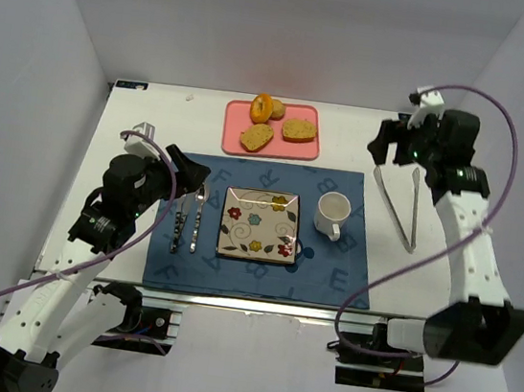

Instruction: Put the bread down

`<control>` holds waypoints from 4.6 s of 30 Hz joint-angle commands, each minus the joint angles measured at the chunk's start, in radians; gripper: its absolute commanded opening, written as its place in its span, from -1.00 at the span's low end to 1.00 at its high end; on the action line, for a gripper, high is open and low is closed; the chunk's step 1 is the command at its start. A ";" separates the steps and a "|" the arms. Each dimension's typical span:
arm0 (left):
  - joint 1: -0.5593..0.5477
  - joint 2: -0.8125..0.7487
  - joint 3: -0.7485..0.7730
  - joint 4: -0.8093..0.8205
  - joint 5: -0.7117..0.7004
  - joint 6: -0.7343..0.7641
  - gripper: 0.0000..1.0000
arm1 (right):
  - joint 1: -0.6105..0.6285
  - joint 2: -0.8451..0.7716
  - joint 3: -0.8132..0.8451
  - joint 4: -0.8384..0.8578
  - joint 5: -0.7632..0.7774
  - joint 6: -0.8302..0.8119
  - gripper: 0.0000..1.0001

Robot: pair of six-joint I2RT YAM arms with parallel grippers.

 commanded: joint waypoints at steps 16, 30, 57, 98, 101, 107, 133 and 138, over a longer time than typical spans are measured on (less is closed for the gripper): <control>0.003 -0.073 -0.091 0.053 0.110 0.065 0.74 | -0.259 -0.155 -0.502 -0.092 0.130 -0.334 0.78; 0.001 -0.076 -0.142 0.070 0.113 0.054 0.76 | -0.271 0.141 -0.505 0.035 0.236 -0.367 0.79; 0.003 -0.112 -0.081 -0.022 0.022 0.023 0.76 | -0.270 0.295 -0.232 0.072 0.075 -0.368 -0.88; 0.001 -0.181 -0.042 -0.128 -0.067 0.002 0.76 | 0.309 0.667 0.432 -0.086 0.237 -0.505 0.03; 0.003 -0.171 -0.044 -0.116 -0.062 0.002 0.76 | 0.321 0.673 0.412 -0.057 0.277 -0.532 0.03; 0.003 -0.151 -0.032 -0.116 -0.061 0.014 0.76 | 0.338 0.702 0.408 -0.019 0.319 -0.562 0.02; 0.003 -0.179 -0.059 -0.110 -0.062 0.005 0.76 | 0.358 0.675 0.365 -0.052 0.321 -0.519 0.04; 0.003 -0.181 -0.059 -0.115 -0.064 0.003 0.76 | 0.372 0.675 0.321 0.024 0.412 -0.554 -0.11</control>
